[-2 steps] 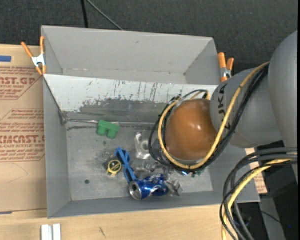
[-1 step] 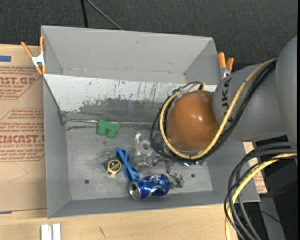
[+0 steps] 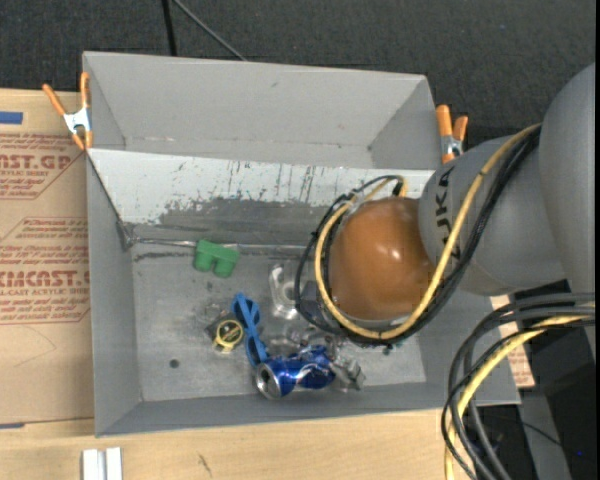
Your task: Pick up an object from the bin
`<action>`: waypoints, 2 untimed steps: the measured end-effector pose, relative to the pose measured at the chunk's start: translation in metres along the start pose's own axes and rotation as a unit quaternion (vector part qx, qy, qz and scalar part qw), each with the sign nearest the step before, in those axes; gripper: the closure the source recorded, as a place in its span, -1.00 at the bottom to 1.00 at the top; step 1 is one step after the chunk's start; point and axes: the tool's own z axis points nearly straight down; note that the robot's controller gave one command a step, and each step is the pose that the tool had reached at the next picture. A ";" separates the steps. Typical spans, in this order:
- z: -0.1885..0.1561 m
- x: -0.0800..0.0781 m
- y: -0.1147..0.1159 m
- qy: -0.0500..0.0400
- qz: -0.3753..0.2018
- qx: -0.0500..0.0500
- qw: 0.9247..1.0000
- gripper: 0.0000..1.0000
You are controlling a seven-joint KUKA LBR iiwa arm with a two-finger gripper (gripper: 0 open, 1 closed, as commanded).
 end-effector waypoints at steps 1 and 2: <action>-0.002 0.000 -0.002 0.000 0.001 0.001 1.000 1.00; -0.002 0.002 -0.054 0.000 -0.240 0.000 0.971 1.00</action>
Offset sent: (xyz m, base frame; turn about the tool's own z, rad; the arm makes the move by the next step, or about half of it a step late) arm 0.0000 0.0000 0.0000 0.0000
